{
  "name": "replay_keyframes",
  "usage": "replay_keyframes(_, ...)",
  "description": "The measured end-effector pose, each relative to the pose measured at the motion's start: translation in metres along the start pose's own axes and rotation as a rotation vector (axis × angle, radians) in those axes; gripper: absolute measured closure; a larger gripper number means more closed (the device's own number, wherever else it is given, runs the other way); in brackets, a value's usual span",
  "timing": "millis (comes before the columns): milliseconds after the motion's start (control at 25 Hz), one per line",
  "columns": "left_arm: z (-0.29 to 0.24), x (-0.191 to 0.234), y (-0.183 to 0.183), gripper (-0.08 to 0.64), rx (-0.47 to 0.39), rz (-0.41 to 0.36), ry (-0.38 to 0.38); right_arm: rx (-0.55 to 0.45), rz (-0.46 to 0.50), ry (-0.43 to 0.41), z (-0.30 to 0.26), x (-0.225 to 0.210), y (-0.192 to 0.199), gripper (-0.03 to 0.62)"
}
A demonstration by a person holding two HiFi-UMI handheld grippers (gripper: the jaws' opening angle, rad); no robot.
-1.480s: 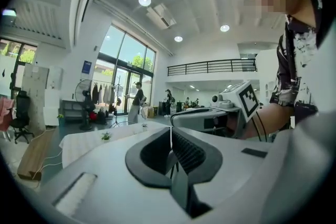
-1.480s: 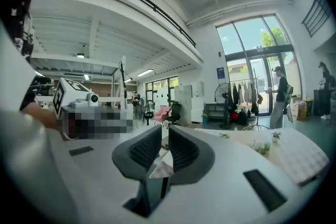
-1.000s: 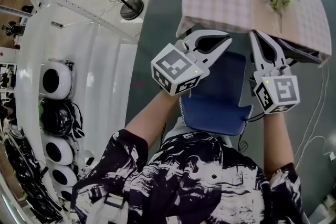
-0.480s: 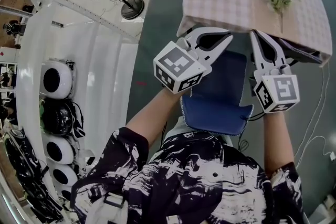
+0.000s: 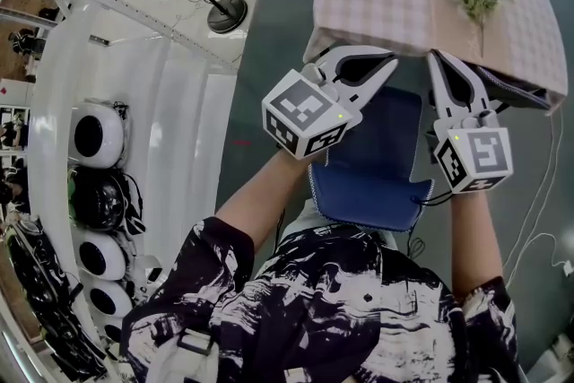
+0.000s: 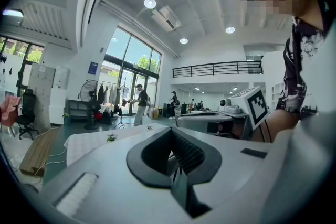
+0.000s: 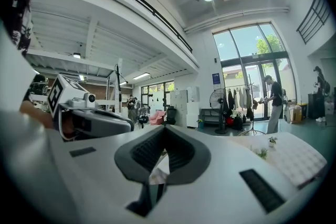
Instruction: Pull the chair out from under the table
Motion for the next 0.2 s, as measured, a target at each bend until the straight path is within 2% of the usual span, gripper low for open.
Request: replay_keyframes(200,0.0014,-0.0002,0.0005,0.557,-0.002,0.000,-0.004,0.001,0.002,-0.002,0.0001,0.0020,0.0016,0.589)
Point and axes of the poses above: the fingertips, and each gripper's own axes: z backward along the fingers, x to its left, y out of its underside, the point moved 7 cm from there along z, backward along the fingers, and after that the axes turned 6 degrees about -z, right-handed, at the moved point
